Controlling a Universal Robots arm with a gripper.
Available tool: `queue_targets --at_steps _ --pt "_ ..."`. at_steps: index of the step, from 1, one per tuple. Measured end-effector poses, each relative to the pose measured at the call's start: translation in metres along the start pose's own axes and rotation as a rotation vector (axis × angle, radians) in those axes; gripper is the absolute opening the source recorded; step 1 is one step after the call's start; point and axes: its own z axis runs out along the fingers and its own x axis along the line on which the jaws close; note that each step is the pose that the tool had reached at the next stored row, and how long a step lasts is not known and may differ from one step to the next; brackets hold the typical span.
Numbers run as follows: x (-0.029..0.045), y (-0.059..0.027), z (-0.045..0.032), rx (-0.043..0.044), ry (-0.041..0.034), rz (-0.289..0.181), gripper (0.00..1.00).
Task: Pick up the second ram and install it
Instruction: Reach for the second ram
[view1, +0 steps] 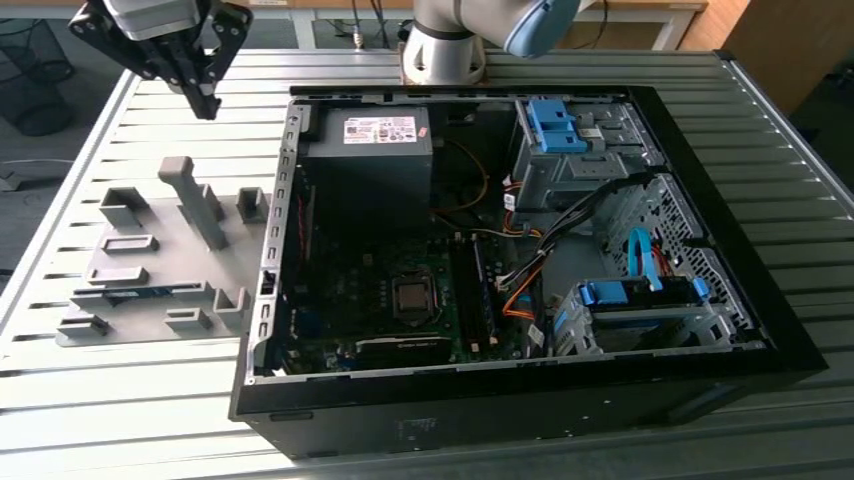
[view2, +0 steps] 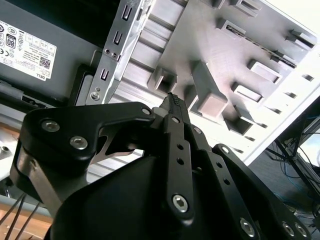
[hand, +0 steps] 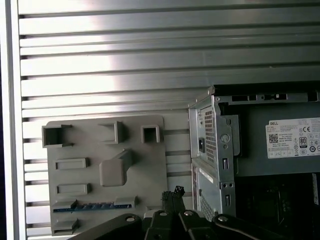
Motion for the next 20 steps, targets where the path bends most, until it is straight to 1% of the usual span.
queue_targets --at_steps 20 --pt "0.0209 -0.0016 0.0001 0.0 0.0001 0.0 0.11"
